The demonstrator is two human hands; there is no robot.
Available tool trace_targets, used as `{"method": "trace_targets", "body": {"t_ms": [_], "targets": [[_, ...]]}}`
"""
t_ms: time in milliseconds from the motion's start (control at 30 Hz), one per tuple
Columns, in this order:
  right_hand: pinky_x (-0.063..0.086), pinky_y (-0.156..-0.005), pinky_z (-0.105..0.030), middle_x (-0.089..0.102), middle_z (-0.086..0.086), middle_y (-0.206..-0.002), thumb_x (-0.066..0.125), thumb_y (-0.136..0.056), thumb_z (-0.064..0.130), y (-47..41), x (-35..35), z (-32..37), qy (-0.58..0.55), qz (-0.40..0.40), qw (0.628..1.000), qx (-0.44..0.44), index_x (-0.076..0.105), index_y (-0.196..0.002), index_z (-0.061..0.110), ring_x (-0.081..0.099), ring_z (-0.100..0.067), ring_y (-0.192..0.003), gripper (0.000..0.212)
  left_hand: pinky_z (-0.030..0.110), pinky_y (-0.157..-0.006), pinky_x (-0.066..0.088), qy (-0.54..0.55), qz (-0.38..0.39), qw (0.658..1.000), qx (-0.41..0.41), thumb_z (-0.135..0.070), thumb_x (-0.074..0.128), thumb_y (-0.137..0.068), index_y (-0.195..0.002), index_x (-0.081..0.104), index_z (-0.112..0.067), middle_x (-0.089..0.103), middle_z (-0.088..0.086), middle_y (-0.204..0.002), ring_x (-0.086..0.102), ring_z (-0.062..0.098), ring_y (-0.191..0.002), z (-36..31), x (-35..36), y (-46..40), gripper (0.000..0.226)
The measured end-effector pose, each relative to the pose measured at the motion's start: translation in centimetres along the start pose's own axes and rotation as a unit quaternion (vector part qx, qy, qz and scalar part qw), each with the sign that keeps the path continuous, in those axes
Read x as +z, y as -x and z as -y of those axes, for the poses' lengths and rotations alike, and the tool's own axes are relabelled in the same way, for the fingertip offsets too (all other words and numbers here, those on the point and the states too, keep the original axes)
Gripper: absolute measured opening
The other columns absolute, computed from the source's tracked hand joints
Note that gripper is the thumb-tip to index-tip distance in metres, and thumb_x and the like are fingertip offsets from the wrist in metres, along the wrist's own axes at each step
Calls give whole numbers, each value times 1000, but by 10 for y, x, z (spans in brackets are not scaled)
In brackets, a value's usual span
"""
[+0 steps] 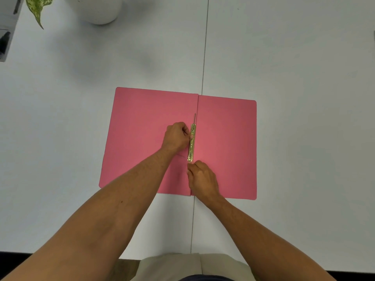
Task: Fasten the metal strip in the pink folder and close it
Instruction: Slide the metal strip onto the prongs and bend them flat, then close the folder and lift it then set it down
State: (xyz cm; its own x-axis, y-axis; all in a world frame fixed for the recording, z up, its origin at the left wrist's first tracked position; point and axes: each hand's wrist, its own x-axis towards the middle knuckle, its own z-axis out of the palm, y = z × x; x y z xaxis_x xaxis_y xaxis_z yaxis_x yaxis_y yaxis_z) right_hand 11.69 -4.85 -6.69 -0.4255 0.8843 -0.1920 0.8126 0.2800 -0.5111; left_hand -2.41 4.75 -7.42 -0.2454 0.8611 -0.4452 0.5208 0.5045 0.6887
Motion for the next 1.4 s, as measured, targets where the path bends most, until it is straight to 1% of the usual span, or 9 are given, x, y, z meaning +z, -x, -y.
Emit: {"method": "trace_targets", "body": {"t_ms": [133, 267, 367, 500, 600, 700, 833, 1133, 1400], "targets": [[50, -65, -38, 61, -15, -86, 60, -90, 9, 8, -1, -7, -27, 18, 999, -29, 63, -115, -2, 55, -28, -78, 28, 32, -69, 55, 6, -6, 1000, 6, -13, 77, -77, -80, 66, -7, 68, 4, -76, 62, 18, -70, 2, 1, 3, 13], [50, -74, -41, 64, -12, -98, 61, -90, 13, 8, -5, -15, -9, 5, 999, -35, 62, -120, 3, 56, -27, -88, 31, 23, -64, 50, 54, -9, 998, 32, -13, 74, -81, -83, 66, -10, 66, -1, -74, 60, 11, -67, 6, 0, 13, 8], [47, -81, -41, 65, -7, -108, 62, -89, 19, 8, -7, -22, 31, -13, 998, -48, 62, -119, 10, 58, -26, -98, 31, 19, -68, 51, 106, -20, 993, 51, -16, 70, -84, -89, 68, -11, 68, -1, -79, 62, 11, -71, 12, -5, 29, 7], [40, -98, -44, 58, -7, -131, 57, -92, 29, 7, -8, -28, 81, -1, 996, -44, 54, -131, 14, 51, -26, -121, 42, 35, -85, 48, 36, -180, 983, 25, -14, 67, -82, -97, 69, -8, 68, 11, -100, 62, 28, -94, 46, -28, 48, 17], [22, -112, -51, 40, -6, -150, 45, -96, 37, 6, -8, -29, 114, 49, 992, -11, 36, -144, 22, 30, -24, -141, 51, 44, -101, 37, -72, -282, 951, -102, -29, 72, -77, -114, 62, -11, 57, 14, -124, 49, 34, -119, 76, -49, 61, 42], [2, -115, -57, 16, -3, -160, 35, -98, 44, 4, -6, -30, 131, 97, 986, 16, 18, -149, 29, 6, -21, -148, 56, 51, -112, 26, -83, -259, 941, -203, -47, 76, -70, -131, 46, -8, 43, 16, -142, 34, 36, -136, 93, -62, 69, 79], [-1, -111, -64, 4, -3, -162, 38, -98, 41, -3, -7, -25, 131, 125, 983, 36, 8, -150, 33, -3, -20, -148, 60, 54, -112, 27, -86, -239, 940, -229, -55, 78, -64, -138, 36, -6, 35, 18, -148, 29, 37, -140, 97, -73, 69, 98], [0, -109, -68, -2, 1, -162, 36, -98, 46, -6, -13, -23, 133, 152, 978, 57, 4, -149, 37, -6, -16, -148, 61, 53, -105, 30, -66, -226, 921, -311, -55, 86, -52, -138, 33, -9, 36, 21, -144, 32, 39, -134, 101, -96, 57, 111], [1, -110, -67, 6, 1, -162, 47, -96, 41, -7, -15, -28, 120, 128, 983, 60, 12, -149, 36, 2, -17, -148, 64, 52, -99, 34, -37, -187, 921, -339, -46, 90, -50, -128, 39, -13, 44, 18, -134, 39, 37, -127, 101, -115, 49, 99]]}}
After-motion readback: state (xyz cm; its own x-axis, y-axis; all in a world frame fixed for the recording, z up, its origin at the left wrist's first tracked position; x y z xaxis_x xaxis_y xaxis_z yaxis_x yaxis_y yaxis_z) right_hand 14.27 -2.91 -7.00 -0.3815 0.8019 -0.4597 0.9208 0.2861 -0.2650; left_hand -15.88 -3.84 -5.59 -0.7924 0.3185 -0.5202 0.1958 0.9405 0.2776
